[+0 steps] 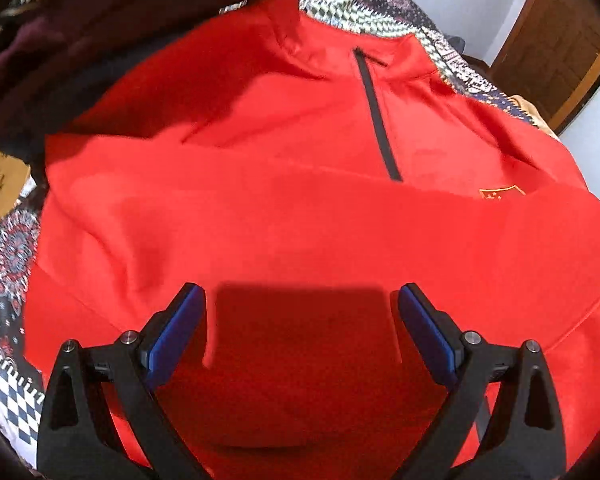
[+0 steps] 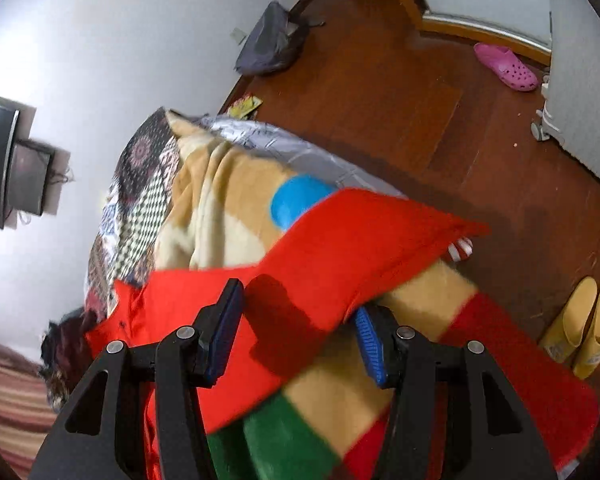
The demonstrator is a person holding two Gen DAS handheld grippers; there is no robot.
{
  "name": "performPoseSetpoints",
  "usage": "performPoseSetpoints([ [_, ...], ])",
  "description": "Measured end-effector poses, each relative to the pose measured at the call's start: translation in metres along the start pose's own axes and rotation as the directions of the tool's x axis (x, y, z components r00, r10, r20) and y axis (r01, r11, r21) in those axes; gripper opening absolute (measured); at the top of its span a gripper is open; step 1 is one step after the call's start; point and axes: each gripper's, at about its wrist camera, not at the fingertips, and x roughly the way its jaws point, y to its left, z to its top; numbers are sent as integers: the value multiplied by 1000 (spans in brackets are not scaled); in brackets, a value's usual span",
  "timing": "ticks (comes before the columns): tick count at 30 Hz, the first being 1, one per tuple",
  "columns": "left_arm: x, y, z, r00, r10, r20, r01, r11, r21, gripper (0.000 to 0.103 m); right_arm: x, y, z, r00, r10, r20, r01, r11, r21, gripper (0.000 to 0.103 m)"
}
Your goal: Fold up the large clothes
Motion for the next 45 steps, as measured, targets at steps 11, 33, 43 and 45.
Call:
performPoseSetpoints([
  [11, -1, 3, -3, 1000, -7, 5, 7, 1000, -12, 98, -51, 78, 11, 984, 119, 130, -91, 975, -205, 9],
  [33, -35, 22, -17, 995, -60, 75, 63, 997, -42, 98, 6, 201, -162, 958, 44, -284, -236, 684, -690, 8],
  [43, -71, -38, 40, 972, -177, 157, 164, 982, 96, 98, -37, 173, -145, 986, 50, -160, -149, 696, -702, 46],
  [45, -74, -62, 59, 964, -215, 157, 194, 971, 136, 98, -46, 162, -134, 995, 38, -92, -92, 718, -690, 48],
])
